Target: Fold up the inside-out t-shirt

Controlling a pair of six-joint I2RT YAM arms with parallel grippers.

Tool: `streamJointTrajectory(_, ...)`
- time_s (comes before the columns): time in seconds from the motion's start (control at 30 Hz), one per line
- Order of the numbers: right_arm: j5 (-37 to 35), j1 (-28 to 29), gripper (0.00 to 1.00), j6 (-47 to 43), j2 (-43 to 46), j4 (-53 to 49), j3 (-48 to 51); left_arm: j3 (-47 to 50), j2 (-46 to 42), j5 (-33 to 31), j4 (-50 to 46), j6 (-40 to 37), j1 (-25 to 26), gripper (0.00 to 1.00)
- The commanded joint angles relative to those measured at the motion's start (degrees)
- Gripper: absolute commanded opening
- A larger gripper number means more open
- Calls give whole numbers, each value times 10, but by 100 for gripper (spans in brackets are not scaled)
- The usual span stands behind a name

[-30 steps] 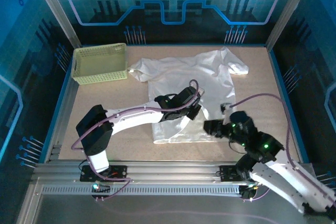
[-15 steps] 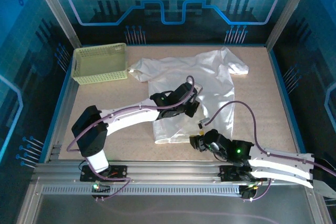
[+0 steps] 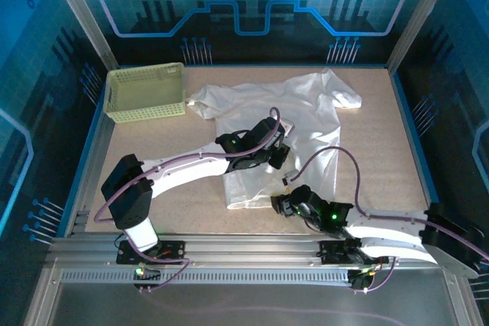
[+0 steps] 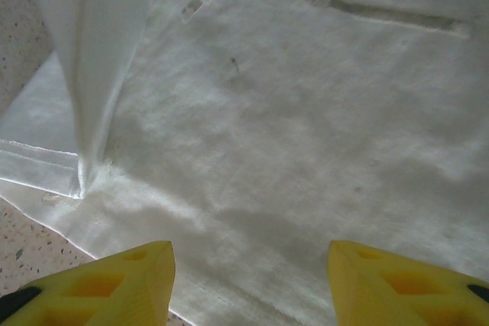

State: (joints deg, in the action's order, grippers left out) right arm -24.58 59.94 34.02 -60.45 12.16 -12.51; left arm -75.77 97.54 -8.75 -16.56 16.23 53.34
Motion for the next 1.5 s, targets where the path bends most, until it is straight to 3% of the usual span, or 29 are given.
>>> streamJointTrajectory(0.0,10,-7,58,-16,-47,73,-36,-21,-30,18,-8,3,-3,2)
streamJointTrajectory(0.3,13,-85,59,-30,-126,117,-55,-12,-63,38,-8,-1,-3,2)
streamJointTrajectory(0.6,12,-189,60,-45,-122,112,-68,1,-91,58,-13,-16,-3,3)
streamJointTrajectory(1.13,-21,-212,65,-11,-207,257,-111,-87,-82,116,-25,31,47,4)
streamJointTrajectory(1.47,-37,-259,68,58,-266,262,-139,-123,-83,147,7,64,71,5)
